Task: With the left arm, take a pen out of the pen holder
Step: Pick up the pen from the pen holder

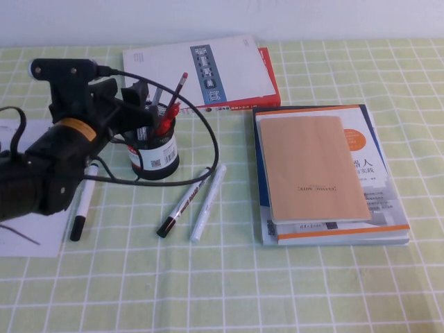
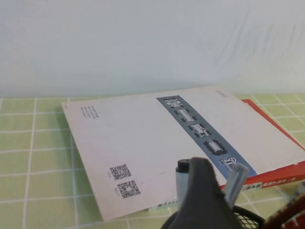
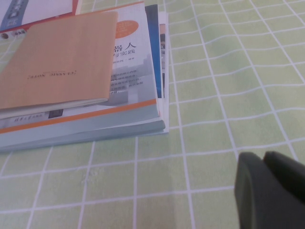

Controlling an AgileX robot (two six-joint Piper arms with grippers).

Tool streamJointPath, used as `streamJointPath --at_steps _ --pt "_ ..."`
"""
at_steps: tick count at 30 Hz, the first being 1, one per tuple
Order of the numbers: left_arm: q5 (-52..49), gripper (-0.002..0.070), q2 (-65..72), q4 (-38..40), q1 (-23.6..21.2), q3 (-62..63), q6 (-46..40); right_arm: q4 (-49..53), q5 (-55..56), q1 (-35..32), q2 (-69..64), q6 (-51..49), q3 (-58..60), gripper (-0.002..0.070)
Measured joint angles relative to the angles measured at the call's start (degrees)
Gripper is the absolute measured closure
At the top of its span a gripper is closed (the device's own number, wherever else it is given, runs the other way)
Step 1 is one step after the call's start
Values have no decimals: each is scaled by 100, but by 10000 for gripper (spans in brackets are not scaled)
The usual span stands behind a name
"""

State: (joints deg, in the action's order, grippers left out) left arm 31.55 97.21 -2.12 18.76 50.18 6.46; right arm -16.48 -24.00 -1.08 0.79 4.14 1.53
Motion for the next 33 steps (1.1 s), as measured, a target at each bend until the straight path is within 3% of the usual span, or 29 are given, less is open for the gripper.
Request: streamJointPath --at_steps 3,11,20,33 --pt "-409 263 256 -26 0 437 51 0 0 0 0 0 0 689" --pt "-1167 250 800 -5 0 1225 150 0 0 0 0 0 0 689" --pt "-1830 308 1102 -5 -105 1923 149 0 0 0 0 0 0 689" --pt "-2112 315 1432 -5 -166 2230 149 0 0 0 0 0 0 688"
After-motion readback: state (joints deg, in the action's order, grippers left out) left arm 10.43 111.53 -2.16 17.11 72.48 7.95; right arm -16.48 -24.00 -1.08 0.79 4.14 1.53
